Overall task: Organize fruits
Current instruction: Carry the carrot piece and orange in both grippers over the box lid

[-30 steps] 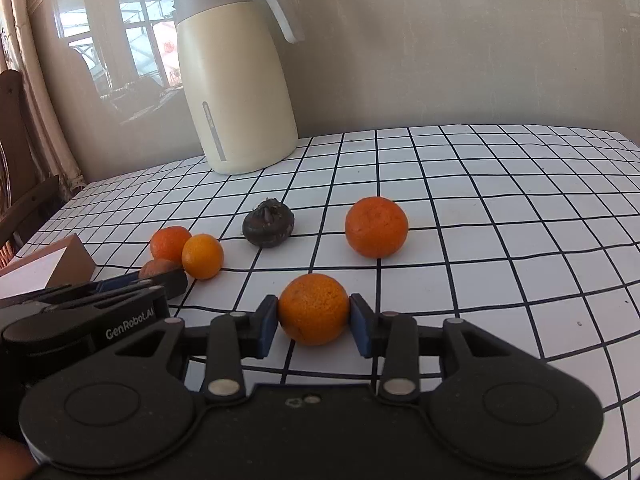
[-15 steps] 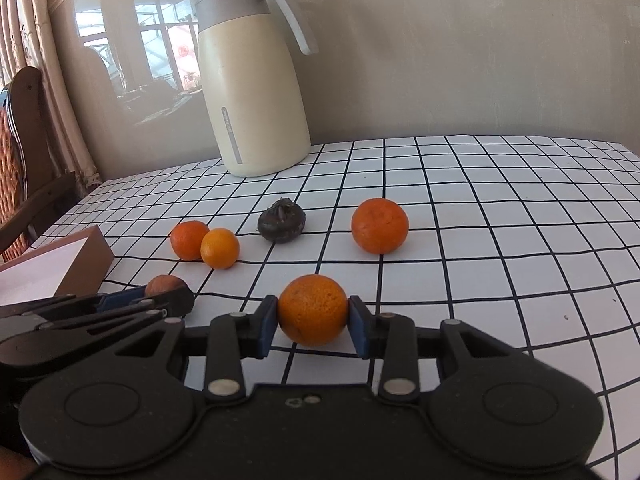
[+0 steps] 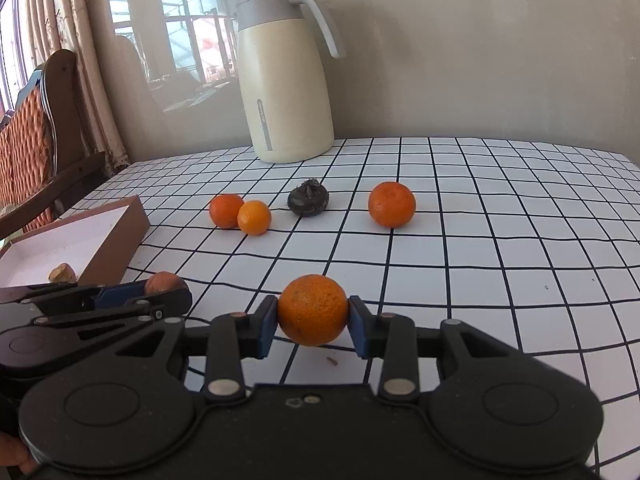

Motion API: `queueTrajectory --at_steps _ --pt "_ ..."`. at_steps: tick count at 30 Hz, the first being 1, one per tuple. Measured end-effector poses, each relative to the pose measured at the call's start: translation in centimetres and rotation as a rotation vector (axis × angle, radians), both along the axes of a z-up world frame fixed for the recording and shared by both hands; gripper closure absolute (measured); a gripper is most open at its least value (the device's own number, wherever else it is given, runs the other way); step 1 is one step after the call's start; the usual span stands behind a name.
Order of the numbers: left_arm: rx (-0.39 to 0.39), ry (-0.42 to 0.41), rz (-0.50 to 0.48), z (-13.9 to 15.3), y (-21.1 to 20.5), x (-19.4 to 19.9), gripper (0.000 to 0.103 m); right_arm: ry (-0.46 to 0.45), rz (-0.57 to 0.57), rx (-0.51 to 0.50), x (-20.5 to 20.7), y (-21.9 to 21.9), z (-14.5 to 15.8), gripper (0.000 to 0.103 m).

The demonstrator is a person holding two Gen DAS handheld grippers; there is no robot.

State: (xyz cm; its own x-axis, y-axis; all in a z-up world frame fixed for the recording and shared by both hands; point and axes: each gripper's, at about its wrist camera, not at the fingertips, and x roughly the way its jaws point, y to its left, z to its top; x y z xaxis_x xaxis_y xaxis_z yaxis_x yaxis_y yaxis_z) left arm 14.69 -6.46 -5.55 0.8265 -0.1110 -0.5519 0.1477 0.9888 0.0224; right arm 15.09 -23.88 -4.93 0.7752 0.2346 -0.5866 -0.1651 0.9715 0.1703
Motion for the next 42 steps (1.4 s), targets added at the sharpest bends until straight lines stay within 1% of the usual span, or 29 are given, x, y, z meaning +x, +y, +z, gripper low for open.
queueTrajectory --at_steps 3,7,13,17,21,27,34,42 --pt "0.011 -0.010 -0.007 0.2 0.3 -1.2 0.074 0.006 0.008 0.009 -0.8 0.4 0.0 0.074" --pt "0.019 -0.026 -0.013 0.5 1.0 -3.1 0.074 -0.009 0.024 -0.005 -2.1 1.2 0.4 0.074" --pt "0.014 -0.031 -0.016 0.6 2.1 -5.1 0.074 -0.014 0.040 0.001 -3.4 2.1 0.6 0.074" --pt "0.022 -0.054 -0.014 1.1 2.7 -6.2 0.074 -0.025 0.058 0.002 -4.1 2.9 0.9 0.074" --pt "0.008 -0.079 -0.006 1.7 3.7 -7.2 0.074 -0.044 0.080 0.015 -4.6 3.9 1.4 0.074" --pt "-0.012 -0.122 0.028 2.9 5.7 -8.4 0.074 -0.095 0.122 0.014 -4.9 5.7 2.5 0.074" --pt "-0.024 -0.143 0.062 3.4 7.7 -9.5 0.074 -0.121 0.180 0.037 -4.9 7.7 3.3 0.074" --pt "-0.039 -0.161 0.132 3.9 10.5 -9.8 0.074 -0.154 0.245 0.060 -4.9 10.4 4.0 0.074"
